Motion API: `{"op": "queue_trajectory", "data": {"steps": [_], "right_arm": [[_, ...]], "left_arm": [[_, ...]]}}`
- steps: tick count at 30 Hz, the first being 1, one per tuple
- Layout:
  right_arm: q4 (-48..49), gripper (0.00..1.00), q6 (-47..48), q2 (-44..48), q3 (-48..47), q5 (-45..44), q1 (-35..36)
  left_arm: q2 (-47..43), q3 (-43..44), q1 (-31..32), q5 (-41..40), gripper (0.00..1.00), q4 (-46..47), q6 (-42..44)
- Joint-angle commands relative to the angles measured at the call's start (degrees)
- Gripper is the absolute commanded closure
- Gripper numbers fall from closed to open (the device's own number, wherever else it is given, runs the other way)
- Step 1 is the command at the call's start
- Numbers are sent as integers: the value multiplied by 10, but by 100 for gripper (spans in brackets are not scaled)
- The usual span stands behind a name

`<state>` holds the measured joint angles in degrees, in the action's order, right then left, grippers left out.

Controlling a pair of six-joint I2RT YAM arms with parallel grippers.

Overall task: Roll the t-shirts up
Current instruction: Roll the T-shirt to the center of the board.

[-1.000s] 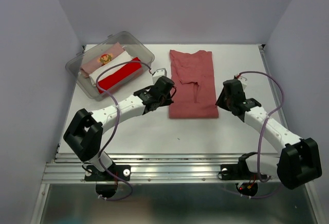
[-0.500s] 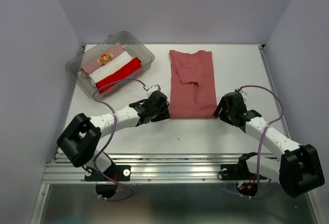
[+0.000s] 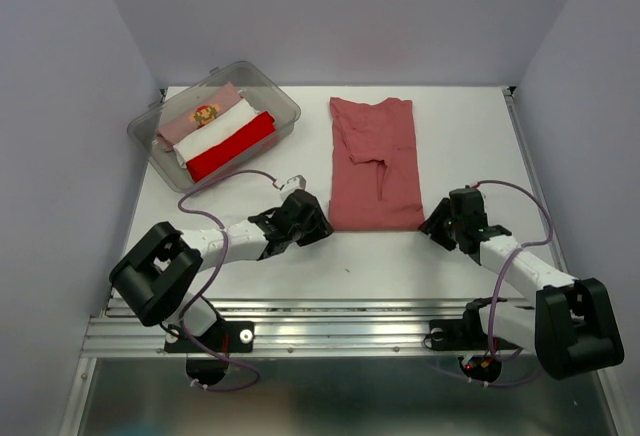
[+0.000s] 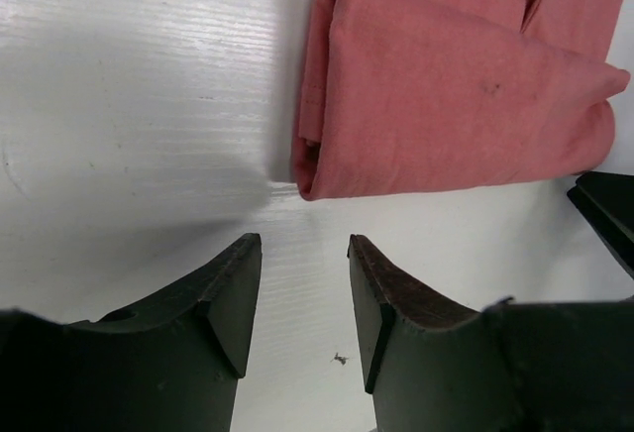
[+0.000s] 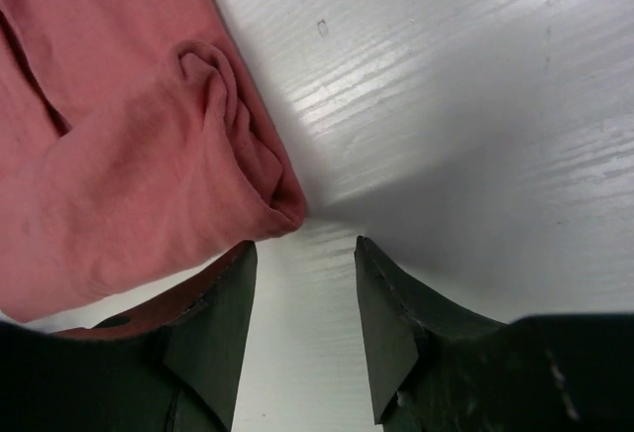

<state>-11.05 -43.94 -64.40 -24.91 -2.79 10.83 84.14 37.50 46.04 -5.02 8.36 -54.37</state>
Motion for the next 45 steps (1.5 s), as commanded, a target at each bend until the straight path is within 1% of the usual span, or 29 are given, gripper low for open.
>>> {"op": "queue_trajectory", "data": {"steps": [1,6,9,10,11,12,13,15,16,18,21,22,24,25,26,28,32,34,41,45], "right_arm": [[62,50,-1,-11,2,23,-5],[88,49,4,-34,1,42,-10],[103,53,5,-55,2,43,-10],[103,55,6,-58,2,44,-10],[104,59,6,-63,0,44,-10],[104,60,7,-64,0,44,-10],[104,65,7,-66,1,45,-10],[103,69,7,-67,0,45,-10],[104,73,7,-68,1,45,-10],[104,76,7,-66,3,46,-10],[103,83,6,-62,6,48,-10],[104,87,5,-60,6,49,-10],[104,90,5,-56,7,49,-10],[104,92,5,-52,7,50,-10],[98,96,7,-49,6,50,-10],[86,99,11,-42,2,48,-10],[39,99,23,-7,-4,49,-10],[27,99,31,6,-3,66,-10],[-53,99,6,81,15,89,-10],[-94,99,-4,114,28,103,-10]], "left_arm": [[2,-3,0,-4,50,55,-19],[22,-3,-2,-3,51,84,-18],[43,6,-5,3,54,84,-15],[49,8,-5,3,56,85,-15],[52,10,-5,3,56,85,-15],[53,11,-5,3,57,85,-15],[57,13,-5,1,57,83,-15],[60,13,-6,-1,57,82,-16],[64,14,-8,-1,57,83,-16],[68,21,-9,0,58,85,-14],[82,31,-10,3,65,87,-11],[91,34,-10,5,72,88,-10],[98,40,-10,7,80,88,-10],[103,41,-10,8,93,87,-11],[103,43,-10,10,100,85,-13],[96,42,-10,10,100,78,-14],[72,36,-10,8,100,57,-14],[53,33,-10,13,100,44,-14],[-5,-4,-2,45,100,4,-16],[-34,-3,5,48,100,-33,-20]]}}
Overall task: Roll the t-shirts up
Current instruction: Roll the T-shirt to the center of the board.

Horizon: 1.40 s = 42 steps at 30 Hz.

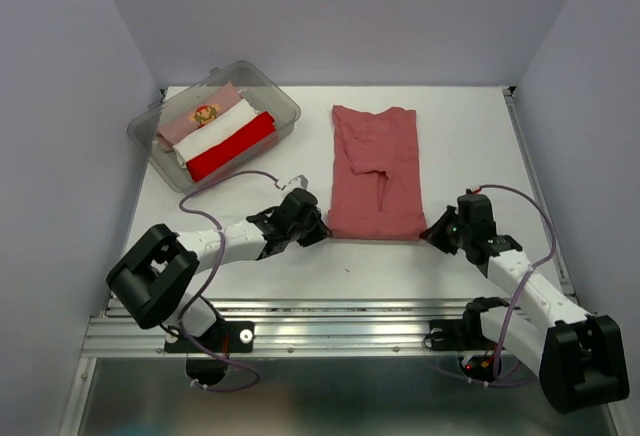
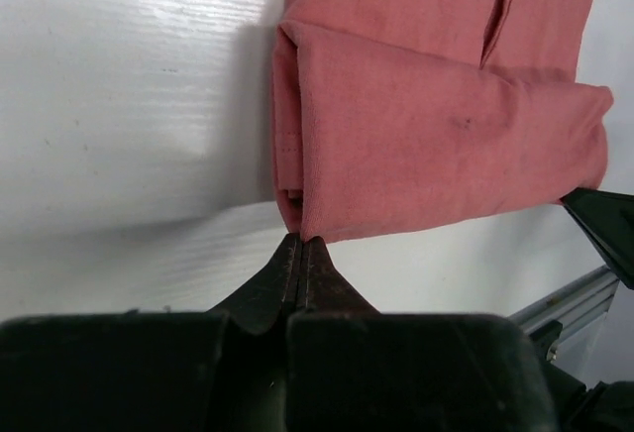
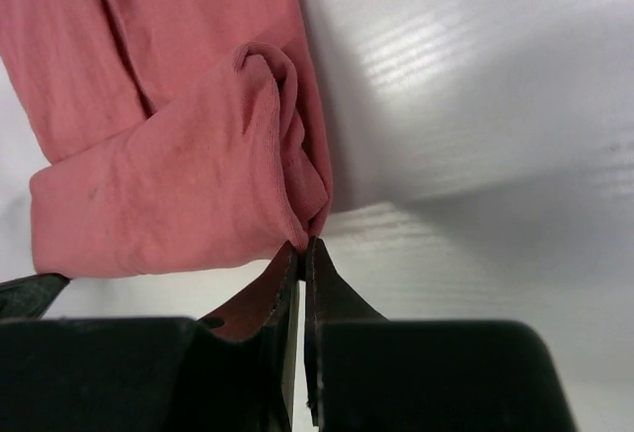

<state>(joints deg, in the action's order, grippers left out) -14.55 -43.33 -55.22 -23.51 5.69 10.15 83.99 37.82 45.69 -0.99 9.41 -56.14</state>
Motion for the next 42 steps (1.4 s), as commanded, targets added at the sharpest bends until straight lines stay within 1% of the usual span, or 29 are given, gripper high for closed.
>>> {"op": "queue_trajectory", "data": {"steps": [1,7,9,10,18,30,42], "right_arm": [[-78,99,-13,33,18,22,2],[-159,99,-16,60,-4,13,2],[-169,99,-21,64,-14,10,2],[-170,99,-23,62,-18,9,2],[-187,99,-26,7,-76,-9,2],[-188,99,-17,-43,-132,-31,2],[-167,99,3,-110,-182,-54,2]], "left_arm": [[-39,-3,10,7,100,-62,-2],[-56,30,15,7,100,-134,-9],[-54,49,15,7,100,-154,-10],[-49,56,15,6,100,-175,-10],[-21,126,14,5,100,-243,0],[27,189,-2,6,100,-265,21],[82,236,-36,7,100,-260,47]]}}
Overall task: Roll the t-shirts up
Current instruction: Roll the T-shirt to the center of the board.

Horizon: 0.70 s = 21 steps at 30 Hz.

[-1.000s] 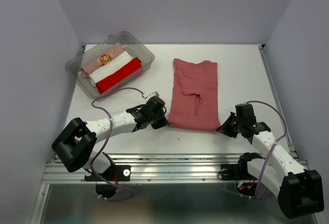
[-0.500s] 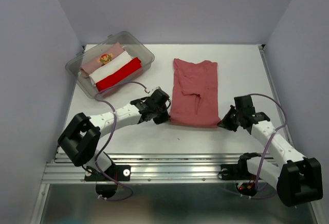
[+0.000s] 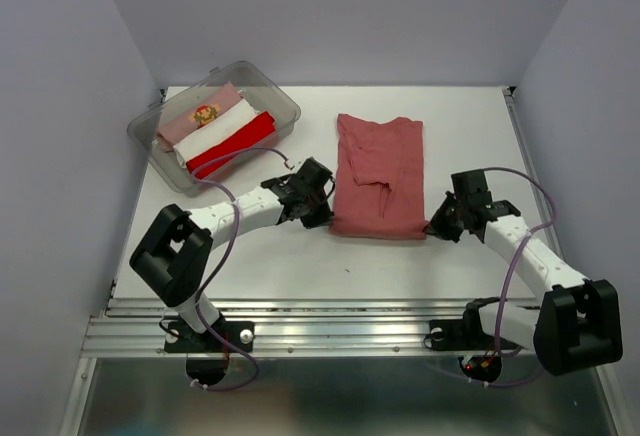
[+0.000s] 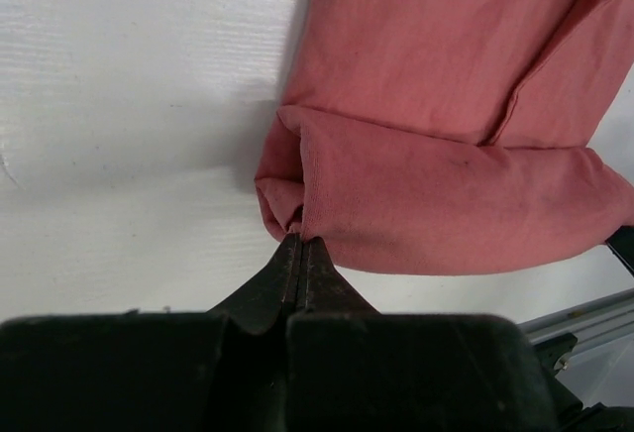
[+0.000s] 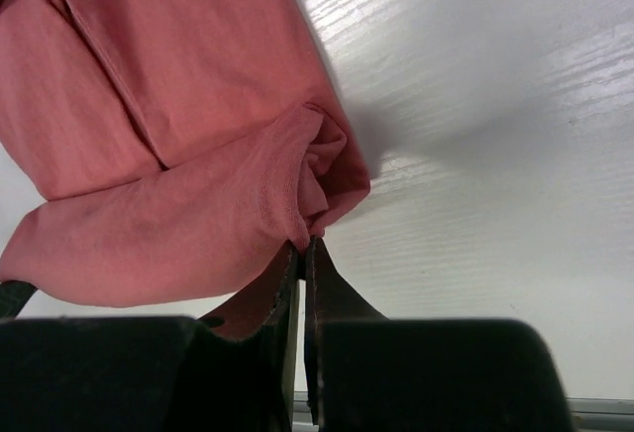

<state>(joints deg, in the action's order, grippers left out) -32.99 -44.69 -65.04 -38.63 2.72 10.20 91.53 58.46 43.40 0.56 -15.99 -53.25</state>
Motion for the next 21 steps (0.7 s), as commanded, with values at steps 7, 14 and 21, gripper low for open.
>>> {"op": "queue_trajectory", "data": {"steps": [7,14,21], "right_arm": [[48,99,23,-56,-52,-51,2],[88,84,36,-119,-85,-83,2],[110,73,43,-162,-113,-98,2]], "left_arm": [[58,76,-25,-10,100,-3,43],[124,126,-38,-22,100,0,62],[165,147,-42,-23,96,-5,75]]}}
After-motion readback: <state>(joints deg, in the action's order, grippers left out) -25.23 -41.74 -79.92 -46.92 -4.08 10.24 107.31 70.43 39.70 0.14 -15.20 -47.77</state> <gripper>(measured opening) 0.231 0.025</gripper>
